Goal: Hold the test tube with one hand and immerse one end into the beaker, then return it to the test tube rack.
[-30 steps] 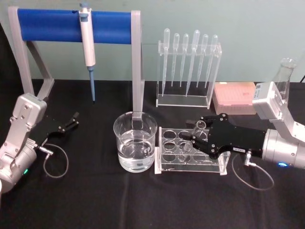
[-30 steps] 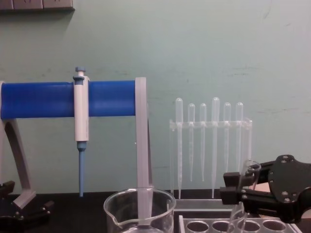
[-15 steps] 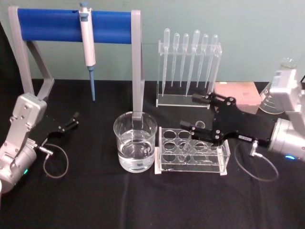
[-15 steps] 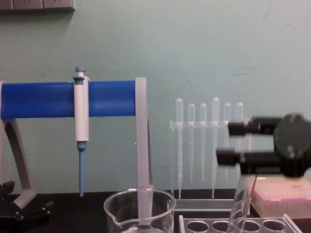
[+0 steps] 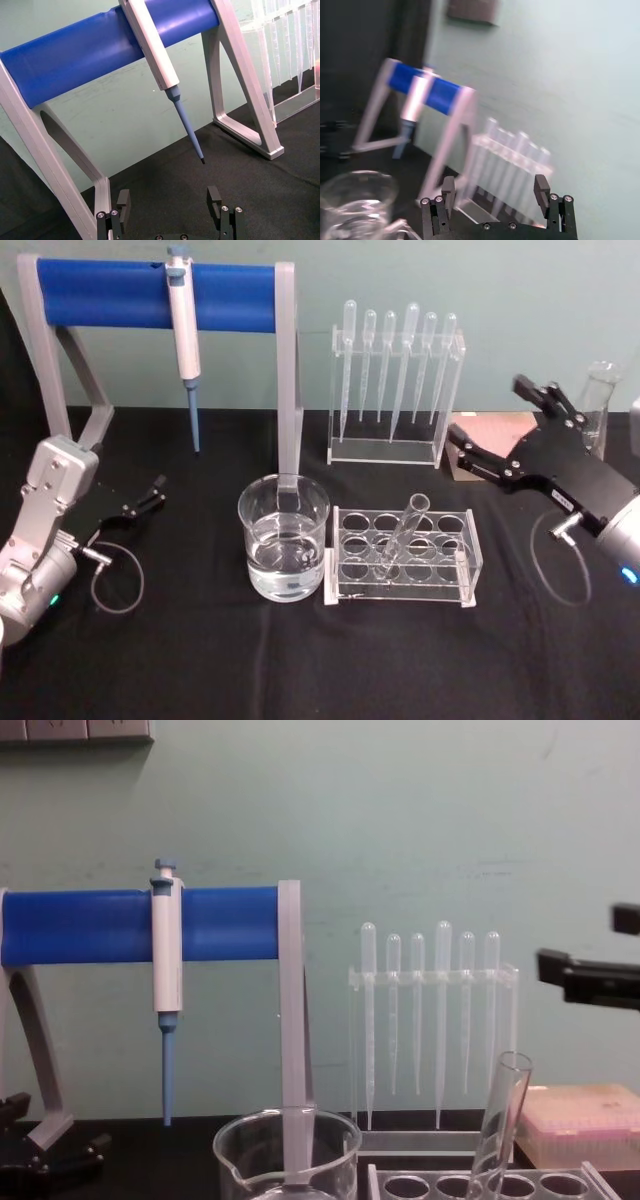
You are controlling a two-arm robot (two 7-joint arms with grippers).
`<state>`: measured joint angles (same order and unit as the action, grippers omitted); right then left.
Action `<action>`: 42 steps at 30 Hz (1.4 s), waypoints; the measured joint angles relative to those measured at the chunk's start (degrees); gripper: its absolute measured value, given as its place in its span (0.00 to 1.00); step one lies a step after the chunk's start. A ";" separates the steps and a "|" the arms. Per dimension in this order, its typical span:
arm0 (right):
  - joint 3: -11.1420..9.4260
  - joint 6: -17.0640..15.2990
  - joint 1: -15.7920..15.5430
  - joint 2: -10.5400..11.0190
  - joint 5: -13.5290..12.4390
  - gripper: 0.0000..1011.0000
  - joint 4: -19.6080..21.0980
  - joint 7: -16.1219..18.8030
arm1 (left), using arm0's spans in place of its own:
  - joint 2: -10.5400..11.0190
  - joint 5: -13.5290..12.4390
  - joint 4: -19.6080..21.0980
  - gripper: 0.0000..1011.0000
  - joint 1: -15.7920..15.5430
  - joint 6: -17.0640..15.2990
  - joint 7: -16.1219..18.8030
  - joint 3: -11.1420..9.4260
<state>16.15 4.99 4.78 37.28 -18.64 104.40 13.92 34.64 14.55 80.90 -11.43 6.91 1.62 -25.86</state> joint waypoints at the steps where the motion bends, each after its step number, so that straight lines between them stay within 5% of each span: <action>1: -0.72 -0.41 -1.20 -1.47 0.72 0.99 -0.39 -2.98 | 0.00 0.00 0.00 0.99 0.00 0.00 0.00 0.00; 6: -2.16 -0.02 -3.36 -6.27 1.92 0.99 -3.68 -8.97 | 0.00 0.00 0.00 0.99 0.00 0.00 0.00 0.00; 13: -2.23 0.69 -3.69 -9.49 3.35 0.99 -7.19 -10.77 | 0.00 0.00 0.00 0.99 0.00 0.00 0.00 0.00; 42: -2.61 0.94 -3.78 -10.34 4.39 0.99 -8.73 -9.39 | 0.00 0.00 0.00 0.99 0.00 0.00 0.00 0.00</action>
<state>13.54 5.92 1.00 26.93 -14.25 95.67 4.53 34.65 14.55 80.90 -11.43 6.91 1.62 -25.86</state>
